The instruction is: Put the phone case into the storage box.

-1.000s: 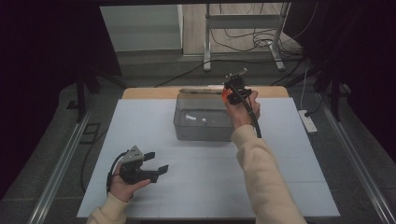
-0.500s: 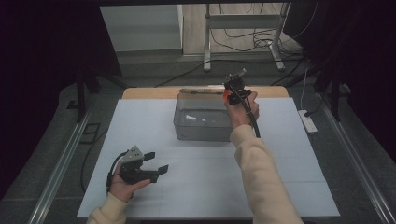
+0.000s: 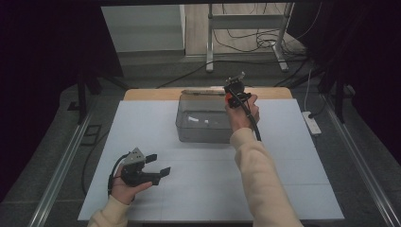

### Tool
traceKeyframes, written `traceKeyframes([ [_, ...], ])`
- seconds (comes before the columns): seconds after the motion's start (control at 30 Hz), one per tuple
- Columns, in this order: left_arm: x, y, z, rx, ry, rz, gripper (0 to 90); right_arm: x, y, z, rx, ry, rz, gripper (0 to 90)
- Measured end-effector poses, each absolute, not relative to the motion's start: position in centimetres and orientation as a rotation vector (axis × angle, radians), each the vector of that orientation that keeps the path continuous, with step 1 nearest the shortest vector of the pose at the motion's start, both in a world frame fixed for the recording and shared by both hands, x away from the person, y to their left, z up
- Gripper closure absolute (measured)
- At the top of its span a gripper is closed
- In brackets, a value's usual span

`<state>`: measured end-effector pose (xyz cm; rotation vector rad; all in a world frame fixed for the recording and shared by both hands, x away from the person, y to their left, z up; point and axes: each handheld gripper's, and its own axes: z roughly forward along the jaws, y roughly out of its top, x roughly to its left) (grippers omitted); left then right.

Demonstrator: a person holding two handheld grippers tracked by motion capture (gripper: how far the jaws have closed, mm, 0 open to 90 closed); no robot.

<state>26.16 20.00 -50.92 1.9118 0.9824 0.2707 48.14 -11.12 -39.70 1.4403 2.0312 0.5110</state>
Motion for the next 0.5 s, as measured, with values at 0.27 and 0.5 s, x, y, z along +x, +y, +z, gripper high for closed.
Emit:
traceKeyframes([
  [0.27, 26.1, 20.1, -50.9, 1.911, 0.975, 0.27, 19.9, 48.2, -10.8, -40.3, 1.445, 2.028, 0.493, 79.2],
  [0.5, 26.1, 20.1, -50.8, 1.906, 0.958, 0.265, 19.9, 48.2, -10.5, -40.9, 1.455, 2.018, 0.473, 79.2],
])
